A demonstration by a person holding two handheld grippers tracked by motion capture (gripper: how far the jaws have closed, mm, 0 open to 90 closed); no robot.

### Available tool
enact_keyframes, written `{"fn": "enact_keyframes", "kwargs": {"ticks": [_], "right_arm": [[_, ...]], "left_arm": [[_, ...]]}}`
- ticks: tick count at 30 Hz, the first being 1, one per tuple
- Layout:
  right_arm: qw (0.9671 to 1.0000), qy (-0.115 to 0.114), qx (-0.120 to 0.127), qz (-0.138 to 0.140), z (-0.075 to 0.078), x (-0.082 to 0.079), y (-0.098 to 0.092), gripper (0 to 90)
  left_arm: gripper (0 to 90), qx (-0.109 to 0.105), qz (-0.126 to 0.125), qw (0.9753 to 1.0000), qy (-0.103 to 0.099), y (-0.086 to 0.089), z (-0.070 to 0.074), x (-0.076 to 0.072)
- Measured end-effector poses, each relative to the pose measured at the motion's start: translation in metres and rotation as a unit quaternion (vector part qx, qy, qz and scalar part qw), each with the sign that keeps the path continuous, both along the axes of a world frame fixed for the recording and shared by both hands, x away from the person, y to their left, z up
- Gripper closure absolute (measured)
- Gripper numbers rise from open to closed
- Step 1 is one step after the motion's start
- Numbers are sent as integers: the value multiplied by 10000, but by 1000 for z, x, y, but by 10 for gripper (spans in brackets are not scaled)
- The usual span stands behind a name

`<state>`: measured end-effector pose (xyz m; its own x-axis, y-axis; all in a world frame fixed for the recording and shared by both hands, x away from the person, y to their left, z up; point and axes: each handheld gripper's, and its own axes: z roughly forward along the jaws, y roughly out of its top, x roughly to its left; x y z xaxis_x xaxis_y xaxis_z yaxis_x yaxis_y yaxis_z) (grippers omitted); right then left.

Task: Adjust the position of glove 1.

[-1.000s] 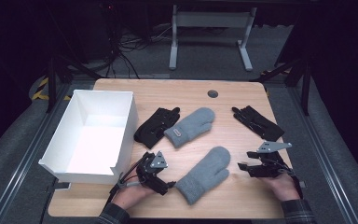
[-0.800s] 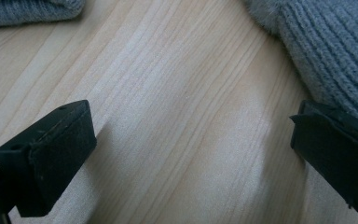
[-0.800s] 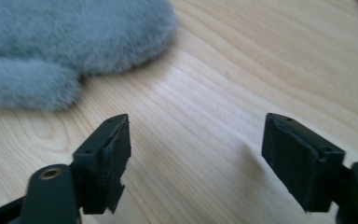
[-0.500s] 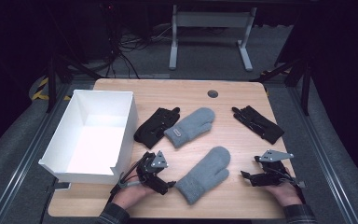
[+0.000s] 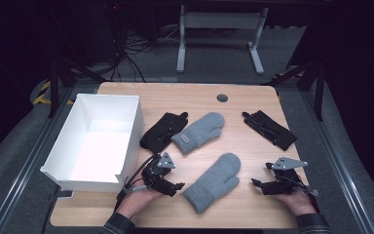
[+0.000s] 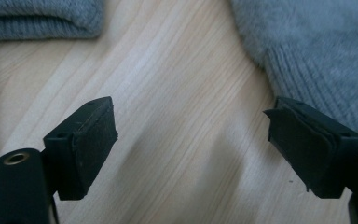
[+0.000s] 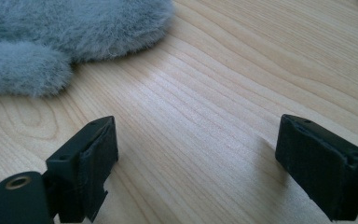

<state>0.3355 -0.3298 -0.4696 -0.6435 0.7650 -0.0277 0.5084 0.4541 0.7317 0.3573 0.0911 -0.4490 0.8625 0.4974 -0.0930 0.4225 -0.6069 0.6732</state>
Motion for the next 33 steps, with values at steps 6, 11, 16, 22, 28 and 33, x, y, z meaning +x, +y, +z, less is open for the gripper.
{"fn": "enact_keyframes", "kwargs": {"ticks": [6, 11, 16, 22, 28, 33], "right_arm": [[10000, 0, -1, 1, 0, 0, 0, 132], [10000, -1, -1, 0, 0, 0, 0, 132], [10000, 0, 2, 2, 0, 0, 0, 132], [10000, 0, 0, 1, 0, 0, 0, 132], [10000, 1, 2, 2, 0, 0, 0, 132], [10000, 0, 1, 2, 0, 0, 0, 132]], "left_arm": [[235, -93, 131, 9999, -2, -2, 12, 9], [294, -118, 182, 9997, 63, -6, 18, 16], [326, -118, 222, 9997, 56, -14, 25, 25], [350, -141, 291, 9995, -12, -25, 31, 36], [365, 24, 361, 9993, -1, -35, 37, 58], [410, 70, 415, 9991, -104, -39, 37, 79]]}}
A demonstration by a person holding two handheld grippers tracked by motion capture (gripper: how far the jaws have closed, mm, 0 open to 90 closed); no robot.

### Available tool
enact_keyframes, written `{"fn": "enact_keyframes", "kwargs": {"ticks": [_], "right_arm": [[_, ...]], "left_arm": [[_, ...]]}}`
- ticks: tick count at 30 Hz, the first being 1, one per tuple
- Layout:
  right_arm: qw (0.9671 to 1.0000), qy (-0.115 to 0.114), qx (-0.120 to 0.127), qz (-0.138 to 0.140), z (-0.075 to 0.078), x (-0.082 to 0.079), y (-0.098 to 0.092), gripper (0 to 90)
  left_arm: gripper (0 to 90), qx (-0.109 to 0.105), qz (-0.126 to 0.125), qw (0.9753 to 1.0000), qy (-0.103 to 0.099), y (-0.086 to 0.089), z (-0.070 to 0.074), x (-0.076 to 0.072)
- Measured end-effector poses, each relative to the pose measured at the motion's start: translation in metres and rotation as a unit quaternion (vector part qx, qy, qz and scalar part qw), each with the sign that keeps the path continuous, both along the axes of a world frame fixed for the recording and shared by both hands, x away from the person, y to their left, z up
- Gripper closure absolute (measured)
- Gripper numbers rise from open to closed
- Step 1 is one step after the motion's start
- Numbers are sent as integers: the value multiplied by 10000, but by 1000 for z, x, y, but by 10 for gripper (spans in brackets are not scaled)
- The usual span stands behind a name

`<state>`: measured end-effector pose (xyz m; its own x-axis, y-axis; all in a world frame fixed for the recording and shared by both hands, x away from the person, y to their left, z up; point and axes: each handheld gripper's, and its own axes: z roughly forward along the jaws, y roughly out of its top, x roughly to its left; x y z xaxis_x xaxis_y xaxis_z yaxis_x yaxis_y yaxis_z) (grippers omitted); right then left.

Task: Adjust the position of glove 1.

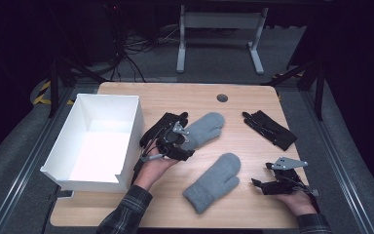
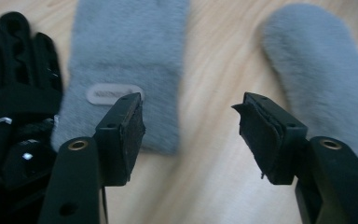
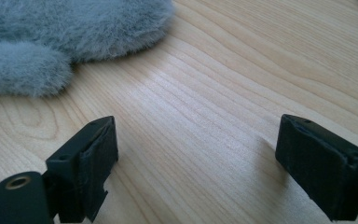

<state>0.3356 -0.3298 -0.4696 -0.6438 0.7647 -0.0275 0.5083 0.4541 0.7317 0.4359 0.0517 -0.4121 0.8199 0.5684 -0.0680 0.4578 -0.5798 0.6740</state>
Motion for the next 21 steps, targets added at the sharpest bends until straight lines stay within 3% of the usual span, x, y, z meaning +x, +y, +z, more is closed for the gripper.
{"fn": "enact_keyframes", "kwargs": {"ticks": [3, 5, 13, 21], "right_arm": [[10000, 2, -1, 0, 0, 0, 0, 131], [10000, -2, -1, 5, 0, 0, 0, 131], [10000, -2, 6, 11, 0, 0, 0, 131], [10000, 0, 7, 12, 0, 0, 0, 131]], "left_arm": [[442, 44, 13, 10000, -9, -3, -1, 13], [454, -53, 20, 10000, 3, -4, 0, 21], [437, -42, 44, 9999, -130, -12, -3, 46], [413, -39, 82, 10000, 22, -24, -20, 71]]}}
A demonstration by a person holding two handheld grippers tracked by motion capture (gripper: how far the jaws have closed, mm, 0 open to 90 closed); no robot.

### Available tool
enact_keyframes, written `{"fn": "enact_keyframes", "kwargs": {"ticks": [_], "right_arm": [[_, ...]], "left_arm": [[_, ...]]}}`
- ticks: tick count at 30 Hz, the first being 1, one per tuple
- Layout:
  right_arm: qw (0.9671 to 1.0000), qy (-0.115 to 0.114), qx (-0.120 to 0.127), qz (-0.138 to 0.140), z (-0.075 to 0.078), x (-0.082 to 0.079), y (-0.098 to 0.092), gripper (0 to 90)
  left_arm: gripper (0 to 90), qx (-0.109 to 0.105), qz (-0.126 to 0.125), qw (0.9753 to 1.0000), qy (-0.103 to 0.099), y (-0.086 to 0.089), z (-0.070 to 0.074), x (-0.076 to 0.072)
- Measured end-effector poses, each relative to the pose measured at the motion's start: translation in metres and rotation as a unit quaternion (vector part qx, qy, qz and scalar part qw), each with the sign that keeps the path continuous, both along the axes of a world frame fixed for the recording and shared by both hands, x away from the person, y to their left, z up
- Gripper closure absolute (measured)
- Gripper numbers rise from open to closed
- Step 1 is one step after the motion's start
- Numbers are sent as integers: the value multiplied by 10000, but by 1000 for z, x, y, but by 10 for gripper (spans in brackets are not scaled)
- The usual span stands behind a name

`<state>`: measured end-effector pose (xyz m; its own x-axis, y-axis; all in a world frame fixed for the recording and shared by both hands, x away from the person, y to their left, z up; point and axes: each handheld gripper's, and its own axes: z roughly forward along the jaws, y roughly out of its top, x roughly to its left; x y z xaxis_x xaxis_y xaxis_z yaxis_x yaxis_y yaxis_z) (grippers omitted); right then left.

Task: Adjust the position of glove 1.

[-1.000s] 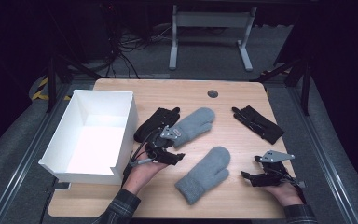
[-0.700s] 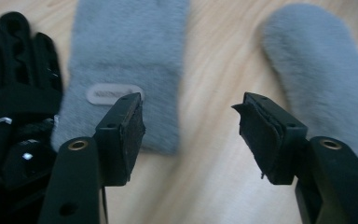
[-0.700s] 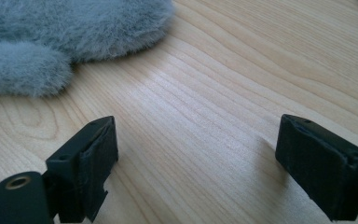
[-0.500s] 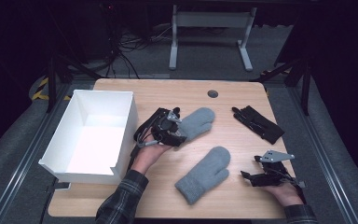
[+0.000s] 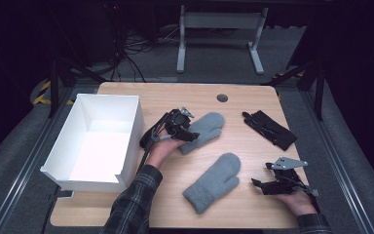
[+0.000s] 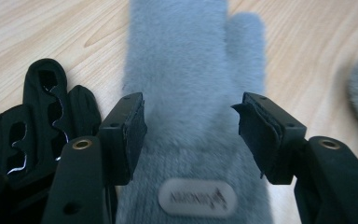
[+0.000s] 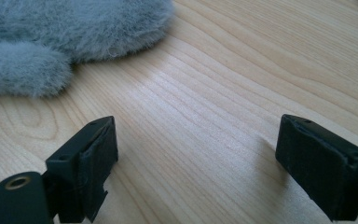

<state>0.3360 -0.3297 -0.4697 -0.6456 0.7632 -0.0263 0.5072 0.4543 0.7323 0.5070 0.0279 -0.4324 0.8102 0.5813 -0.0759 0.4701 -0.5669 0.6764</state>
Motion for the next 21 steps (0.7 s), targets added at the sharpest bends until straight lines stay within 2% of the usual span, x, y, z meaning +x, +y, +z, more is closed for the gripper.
{"fn": "enact_keyframes", "kwargs": {"ticks": [3, 7, 10, 12, 18, 21], "right_arm": [[10000, 1, 3, 1, 0, 0, 0, 131], [10000, 0, 4, 2, 0, 0, 0, 131], [10000, 1, 4, 2, 0, 0, 0, 131], [10000, -1, 5, 0, 0, 0, 0, 131], [10000, 2, 6, 6, 0, 0, 0, 131], [10000, 2, 6, 9, 0, 0, 0, 132]], "left_arm": [[389, 64, -19, 10000, -21, -5, -4, 5], [377, 7, -10, 10000, 10, -9, -8, 10], [388, 120, -68, 9998, 112, -10, -15, 12], [421, 49, -62, 9998, 194, -10, -19, 13], [610, 80, -218, 9996, 136, -10, -20, 12], [714, 174, -230, 9996, 54, -11, -17, 10]]}}
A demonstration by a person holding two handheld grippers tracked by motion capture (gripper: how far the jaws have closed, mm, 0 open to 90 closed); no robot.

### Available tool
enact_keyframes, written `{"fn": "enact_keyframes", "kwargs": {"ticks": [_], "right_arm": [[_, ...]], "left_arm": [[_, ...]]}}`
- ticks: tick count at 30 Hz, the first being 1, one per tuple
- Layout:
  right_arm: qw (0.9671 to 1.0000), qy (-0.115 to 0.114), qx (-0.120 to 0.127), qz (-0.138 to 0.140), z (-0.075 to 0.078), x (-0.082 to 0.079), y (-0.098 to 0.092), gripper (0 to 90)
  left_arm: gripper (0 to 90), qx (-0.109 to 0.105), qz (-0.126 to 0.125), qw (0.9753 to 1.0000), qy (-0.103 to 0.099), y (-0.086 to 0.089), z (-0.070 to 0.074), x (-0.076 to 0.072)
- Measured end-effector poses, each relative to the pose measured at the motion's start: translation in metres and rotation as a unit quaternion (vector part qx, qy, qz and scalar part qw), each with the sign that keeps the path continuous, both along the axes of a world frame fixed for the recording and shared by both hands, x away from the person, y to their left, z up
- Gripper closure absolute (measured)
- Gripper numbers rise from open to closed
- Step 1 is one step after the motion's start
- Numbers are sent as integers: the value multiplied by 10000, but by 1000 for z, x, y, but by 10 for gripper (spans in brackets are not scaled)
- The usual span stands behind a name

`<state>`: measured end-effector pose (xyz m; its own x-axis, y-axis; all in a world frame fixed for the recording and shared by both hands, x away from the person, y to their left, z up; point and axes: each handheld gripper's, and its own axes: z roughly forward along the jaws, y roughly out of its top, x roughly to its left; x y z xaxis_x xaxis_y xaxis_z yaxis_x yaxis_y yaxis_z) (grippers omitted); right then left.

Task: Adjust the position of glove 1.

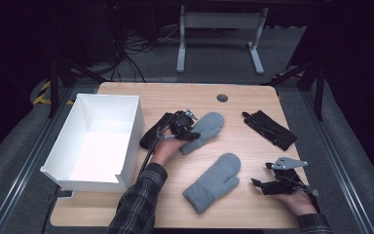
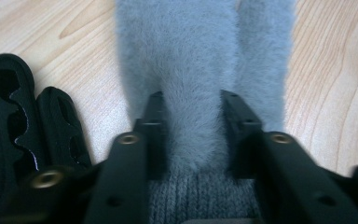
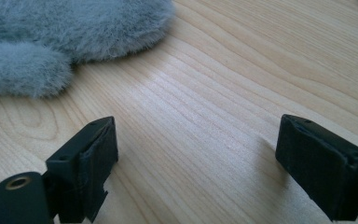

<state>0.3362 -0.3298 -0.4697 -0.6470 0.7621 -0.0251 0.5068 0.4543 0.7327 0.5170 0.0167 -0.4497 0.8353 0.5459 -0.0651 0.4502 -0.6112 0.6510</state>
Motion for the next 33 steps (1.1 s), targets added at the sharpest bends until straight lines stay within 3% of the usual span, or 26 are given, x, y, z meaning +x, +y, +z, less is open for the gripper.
{"fn": "enact_keyframes", "kwargs": {"ticks": [6, 14, 16, 18, 25, 29, 33], "right_arm": [[10000, -1, 0, 0, 0, 0, 0, 132], [10000, -1, -1, 0, 0, 0, 0, 132], [10000, 1, 1, -1, 0, 0, 0, 132], [10000, 1, 4, -4, 0, 0, 0, 131], [10000, -1, -1, -4, 0, 0, 0, 131], [10000, -1, -1, -3, 0, 0, 0, 131], [10000, -3, -4, -5, 0, 0, 0, 131]], "left_arm": [[785, -175, 6, 9997, 144, 2, 8, -3], [794, -439, 59, 9985, 310, 7, 23, -12], [794, -510, 85, 9980, 353, 10, 28, -16], [796, -710, 122, 9965, 424, 14, 34, -23], [795, -826, 191, 9949, 541, 23, 45, -39], [796, -997, 242, 9928, 610, 30, 52, -53], [796, -991, 157, 9933, 576, 32, 57, -64]]}}
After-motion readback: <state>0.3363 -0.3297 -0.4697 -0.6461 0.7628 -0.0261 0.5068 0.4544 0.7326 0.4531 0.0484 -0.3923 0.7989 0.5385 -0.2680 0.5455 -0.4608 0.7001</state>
